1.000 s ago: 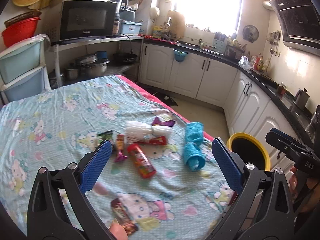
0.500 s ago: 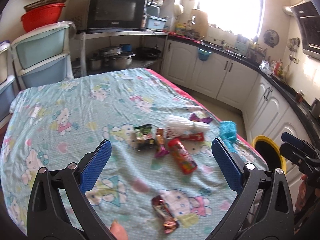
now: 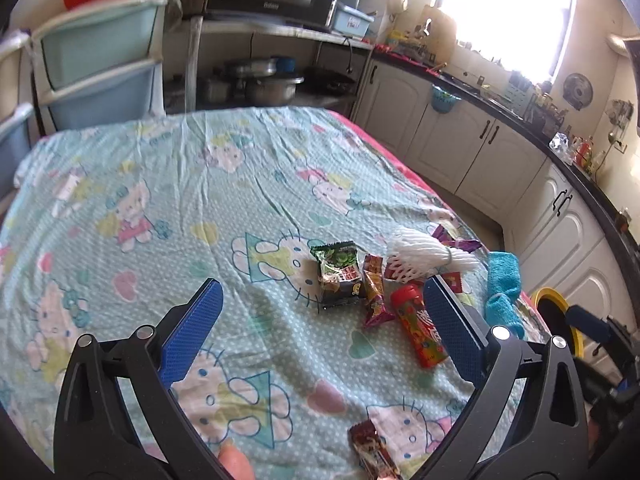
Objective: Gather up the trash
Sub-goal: 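Move both tools back over the table toward the red can, then grasp the red candy tube with the right tool while the left tool grasps the green snack bag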
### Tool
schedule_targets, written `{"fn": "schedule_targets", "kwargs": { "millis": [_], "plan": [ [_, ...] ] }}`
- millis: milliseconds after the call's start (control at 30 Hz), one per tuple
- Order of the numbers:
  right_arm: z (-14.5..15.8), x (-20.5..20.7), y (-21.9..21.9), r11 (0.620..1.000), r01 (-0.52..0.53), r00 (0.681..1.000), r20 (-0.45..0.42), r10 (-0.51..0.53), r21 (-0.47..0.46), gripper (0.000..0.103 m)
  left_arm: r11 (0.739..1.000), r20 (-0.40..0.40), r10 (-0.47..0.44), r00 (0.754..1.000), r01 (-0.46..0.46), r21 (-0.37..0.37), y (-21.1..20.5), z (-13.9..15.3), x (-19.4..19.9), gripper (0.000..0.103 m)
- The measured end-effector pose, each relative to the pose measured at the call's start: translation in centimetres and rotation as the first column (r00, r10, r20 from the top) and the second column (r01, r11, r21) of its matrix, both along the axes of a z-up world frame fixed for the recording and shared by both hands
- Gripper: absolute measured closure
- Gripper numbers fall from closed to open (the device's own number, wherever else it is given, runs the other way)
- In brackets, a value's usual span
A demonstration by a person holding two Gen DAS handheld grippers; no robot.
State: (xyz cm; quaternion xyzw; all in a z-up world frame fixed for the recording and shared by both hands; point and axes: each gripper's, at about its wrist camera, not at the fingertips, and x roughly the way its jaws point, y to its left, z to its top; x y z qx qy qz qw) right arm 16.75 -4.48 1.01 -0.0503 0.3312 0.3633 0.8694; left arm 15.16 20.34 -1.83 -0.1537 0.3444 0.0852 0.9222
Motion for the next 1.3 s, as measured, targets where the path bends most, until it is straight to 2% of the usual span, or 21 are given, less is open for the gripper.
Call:
{"fn": "schedule_targets", "kwargs": {
  "millis": [167,300,467,667,933,967,1067,1200,1300],
  "plan": [
    [-1.9,1.2,1.3,0.999,-0.010,1.000,-0.029,0.009,-0.036,0.020,0.998,-0.030,-0.012,0.999,0.010,-0.065,0.5,-1.7,1.9,0.011],
    [-3.7,2.3,2.1,0.998,-0.015,0.998,-0.056,0.011,-0.064,0.020,0.991,-0.062,-0.029,0.998,0.021,-0.131,0.9,-3.2,3.7,0.022],
    [-6.1,3.9,3.0,0.995,-0.013,0.994,-0.105,0.002,-0.101,0.031,0.967,-0.099,-0.044,0.994,0.018,-0.255,1.8,-5.5,5.9,0.035],
    [-8.5,5.3,4.1,0.991,-0.022,0.987,-0.158,0.001,-0.133,0.045,0.941,-0.132,-0.064,0.989,0.016,-0.339,2.3,-7.2,7.9,0.047],
    [-10.5,6.5,5.3,0.986,-0.033,0.981,-0.194,0.001,-0.163,0.056,0.937,-0.182,-0.067,0.981,-0.001,-0.349,1.9,-8.8,9.5,0.054],
    [-10.8,6.7,5.4,0.986,-0.033,0.979,-0.202,0.000,-0.165,0.058,0.938,-0.187,-0.067,0.980,-0.002,-0.346,1.8,-9.0,9.6,0.057],
    [-11.3,7.0,5.5,0.985,-0.039,0.974,-0.225,0.000,-0.167,0.063,0.952,-0.205,-0.056,0.977,-0.010,-0.305,1.4,-9.4,9.8,0.068],
    [-11.6,6.9,5.8,0.983,-0.039,0.976,-0.217,-0.001,-0.180,0.070,0.958,-0.208,-0.059,0.976,-0.003,-0.286,1.4,-9.5,9.8,0.071],
    [-11.6,6.8,5.9,0.982,-0.039,0.978,-0.210,-0.001,-0.186,0.071,0.967,-0.210,-0.059,0.976,0.004,-0.254,1.1,-9.5,9.8,0.074]
  ]
}}
